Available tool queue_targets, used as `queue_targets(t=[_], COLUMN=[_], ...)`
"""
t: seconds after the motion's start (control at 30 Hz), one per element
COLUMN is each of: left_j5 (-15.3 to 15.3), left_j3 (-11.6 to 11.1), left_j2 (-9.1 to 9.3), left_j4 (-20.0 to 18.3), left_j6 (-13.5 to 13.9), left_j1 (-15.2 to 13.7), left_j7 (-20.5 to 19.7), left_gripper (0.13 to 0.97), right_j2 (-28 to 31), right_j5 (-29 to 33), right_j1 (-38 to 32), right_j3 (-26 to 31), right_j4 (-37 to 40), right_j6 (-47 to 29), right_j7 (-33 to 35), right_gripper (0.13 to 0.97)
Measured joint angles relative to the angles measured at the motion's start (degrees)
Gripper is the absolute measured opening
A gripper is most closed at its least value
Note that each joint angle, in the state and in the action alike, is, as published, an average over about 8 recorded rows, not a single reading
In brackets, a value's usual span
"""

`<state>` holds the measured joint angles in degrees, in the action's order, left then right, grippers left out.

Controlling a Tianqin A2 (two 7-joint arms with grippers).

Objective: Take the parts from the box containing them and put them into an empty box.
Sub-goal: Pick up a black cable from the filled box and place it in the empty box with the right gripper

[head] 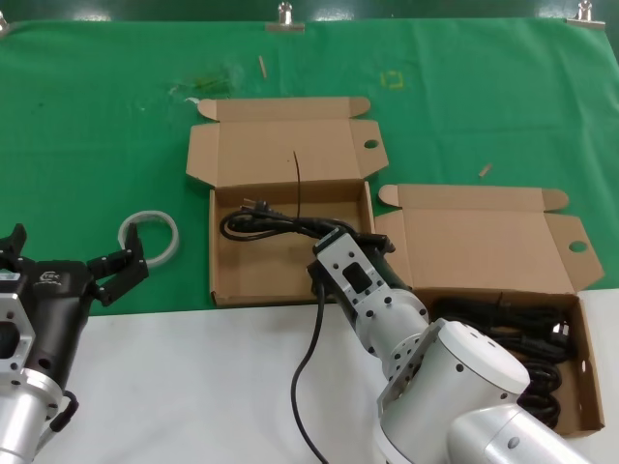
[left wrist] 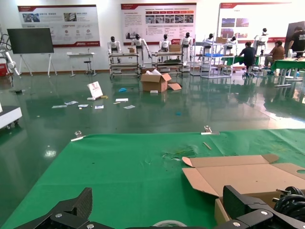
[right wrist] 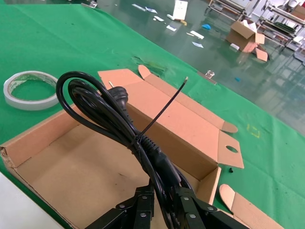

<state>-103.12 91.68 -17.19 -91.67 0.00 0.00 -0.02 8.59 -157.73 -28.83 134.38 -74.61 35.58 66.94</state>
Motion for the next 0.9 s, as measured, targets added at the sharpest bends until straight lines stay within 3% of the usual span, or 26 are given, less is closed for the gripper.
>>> queue_targets(t=[0.47, 0.9], left_j5=[0.0, 0.0], left_j3=[0.0, 0.0], left_j2=[0.0, 0.0], left_j4=[0.0, 0.0], left_j6=[0.0, 0.0], left_j1=[0.0, 0.0], left_j7=[0.0, 0.0], left_gripper=[0.965, 0.965], right_j2=[0.0, 0.01], right_j5=[0.79, 8.56], right_j1=[0.53, 4.61], right_j3=[-0.77, -6.82], right_j4=[-0.33, -2.74], right_j6=[-0.65, -5.68], right_j7=[-1.05, -10.56], right_gripper=[0.2, 0.235])
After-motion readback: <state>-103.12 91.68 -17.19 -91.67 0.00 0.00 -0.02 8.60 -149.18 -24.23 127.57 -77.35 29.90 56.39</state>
